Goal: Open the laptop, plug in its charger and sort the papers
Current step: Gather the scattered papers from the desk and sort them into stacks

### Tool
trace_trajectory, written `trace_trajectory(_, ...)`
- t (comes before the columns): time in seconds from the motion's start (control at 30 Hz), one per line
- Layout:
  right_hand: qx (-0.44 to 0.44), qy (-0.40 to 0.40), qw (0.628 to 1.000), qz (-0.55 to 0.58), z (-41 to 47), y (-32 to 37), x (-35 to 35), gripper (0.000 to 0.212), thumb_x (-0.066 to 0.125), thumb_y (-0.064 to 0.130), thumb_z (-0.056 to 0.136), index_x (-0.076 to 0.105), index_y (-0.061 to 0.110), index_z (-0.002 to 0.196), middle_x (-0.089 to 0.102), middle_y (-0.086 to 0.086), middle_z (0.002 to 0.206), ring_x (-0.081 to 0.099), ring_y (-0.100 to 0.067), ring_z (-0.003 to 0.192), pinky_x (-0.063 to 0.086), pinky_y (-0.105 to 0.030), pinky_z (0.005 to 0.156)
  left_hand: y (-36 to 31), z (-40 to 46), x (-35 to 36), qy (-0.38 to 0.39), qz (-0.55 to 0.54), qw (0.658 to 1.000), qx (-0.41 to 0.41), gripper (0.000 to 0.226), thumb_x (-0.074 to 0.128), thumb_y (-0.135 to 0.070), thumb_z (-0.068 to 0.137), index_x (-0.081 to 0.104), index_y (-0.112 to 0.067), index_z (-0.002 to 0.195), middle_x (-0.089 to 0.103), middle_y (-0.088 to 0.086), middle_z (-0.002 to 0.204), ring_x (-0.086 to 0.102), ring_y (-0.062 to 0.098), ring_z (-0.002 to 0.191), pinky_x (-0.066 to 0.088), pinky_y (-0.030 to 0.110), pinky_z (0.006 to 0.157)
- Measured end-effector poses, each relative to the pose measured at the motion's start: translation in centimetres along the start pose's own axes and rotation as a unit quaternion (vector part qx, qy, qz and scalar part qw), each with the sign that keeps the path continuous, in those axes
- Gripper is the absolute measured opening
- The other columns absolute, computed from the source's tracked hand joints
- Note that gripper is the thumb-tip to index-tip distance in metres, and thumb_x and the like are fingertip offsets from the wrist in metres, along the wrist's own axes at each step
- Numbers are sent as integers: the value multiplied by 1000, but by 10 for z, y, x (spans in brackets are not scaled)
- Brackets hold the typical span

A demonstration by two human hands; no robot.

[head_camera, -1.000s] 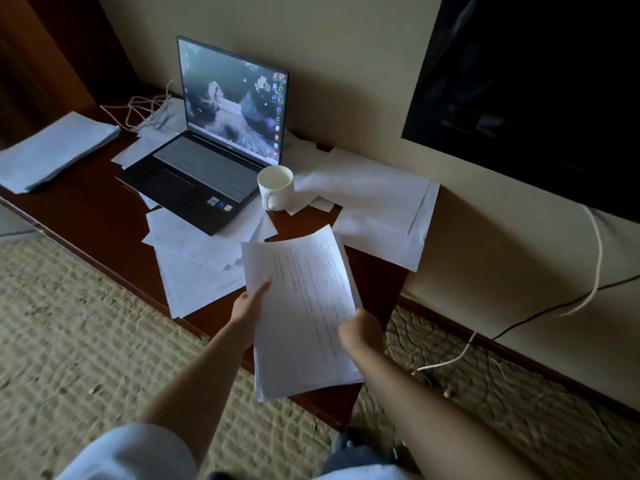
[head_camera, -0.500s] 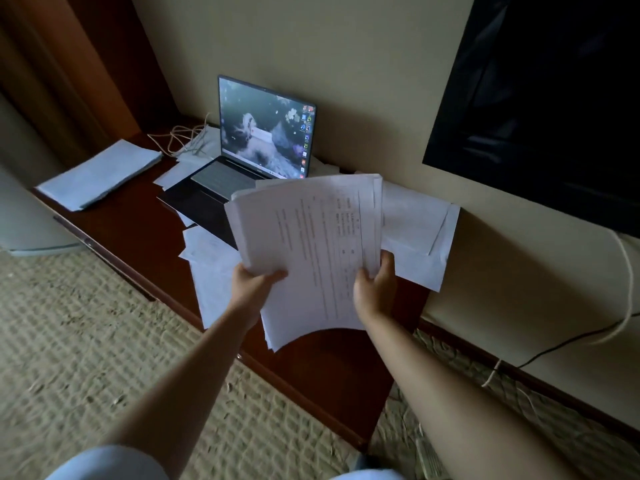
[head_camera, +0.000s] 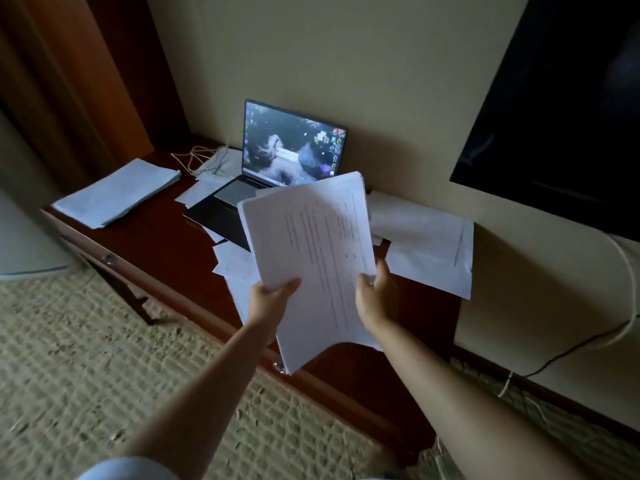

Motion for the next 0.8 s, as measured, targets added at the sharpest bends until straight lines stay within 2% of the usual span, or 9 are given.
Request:
trace_trajectory(0.07, -11, 33, 999, -15, -4, 25, 25, 19, 46, 7, 86, 52, 18, 100, 60, -1, 86, 54, -17, 68, 34, -22, 49, -15, 12, -36, -1, -18, 1000, -1, 18, 76, -3, 76, 64, -10, 87, 67, 6, 86, 64, 22, 76, 54, 39, 74)
trace_trajectory(0.1, -14, 51, 998, -16, -6, 35, 38, 21, 47, 6, 84, 54, 19, 98, 59, 0, 81, 54, -16, 65, 34, -21, 49, -23, 18, -54, 3, -20, 1000, 1, 20, 76, 0, 74, 64, -12, 84, 67, 6, 85, 64, 21, 74, 54, 37, 72)
trace_trajectory(0.23, 2, 73, 997, -2, -26, 70, 96, 26, 51, 1, 77, 65, 11, 97, 64, -2, 83, 57, -19, 69, 39, -23, 54, -39, 43, -131, 34, -20, 999, -11, 26, 76, 2, 72, 65, -7, 93, 70, 14, 94, 67, 30, 79, 57, 42, 74)
trace_trajectory(0.37, 28, 104, 994, 34, -43, 94, 154, 26, 48, -1, 81, 62, 13, 96, 65, -2, 87, 59, -17, 74, 43, -21, 54, -54, 63, -193, 51, -31, 998, -17, 20, 66, 4, 81, 62, -3, 99, 66, 22, 97, 63, 31, 74, 55, 42, 73)
trace_trajectory(0.43, 33, 118, 991, 53, -41, 107, 185, 30, 45, -3, 81, 63, 12, 99, 67, -6, 92, 61, -19, 76, 47, -22, 57, -60, 79, -219, 56, -39, 997, -22, 25, 62, 3, 84, 59, 0, 109, 65, 24, 103, 65, 36, 81, 55, 47, 77)
trace_trajectory(0.53, 36, 120, 990, 58, -29, 123, 233, 29, 46, -5, 79, 64, 7, 98, 69, -12, 95, 66, -26, 82, 52, -30, 68, -66, 107, -256, 42, -46, 998, -33, 34, 58, 1, 87, 54, -2, 120, 64, 25, 112, 64, 42, 95, 52, 56, 85)
trace_trajectory(0.7, 33, 160, 984, 66, -5, 156, 325, 19, 48, 0, 86, 57, 16, 91, 64, -2, 91, 63, -17, 83, 56, -40, 72, -79, 175, -317, -10, -26, 999, -35, 31, 55, -2, 88, 57, -7, 119, 67, 19, 106, 65, 37, 91, 53, 54, 87)
trace_trajectory(0.73, 35, 166, 983, 70, 3, 162, 344, 19, 48, 0, 87, 58, 15, 92, 63, -3, 89, 62, -16, 81, 56, -40, 69, -83, 191, -330, -24, -26, 999, -37, 31, 56, -4, 88, 57, -8, 119, 68, 17, 105, 66, 36, 90, 53, 53, 86)
trace_trajectory(0.8, 37, 172, 980, 88, 23, 175, 382, 19, 48, -1, 86, 58, 12, 96, 63, -7, 90, 59, -16, 75, 49, -27, 56, -94, 227, -352, -52, -27, 998, -38, 25, 56, -5, 88, 59, -9, 113, 68, 14, 98, 65, 32, 83, 55, 46, 80)
Point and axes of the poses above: each hand's wrist, its own z-axis towards the middle knuckle, its own x-axis out of the palm, y = z × x, the point moved 8 cm from there along z, towards the middle knuckle
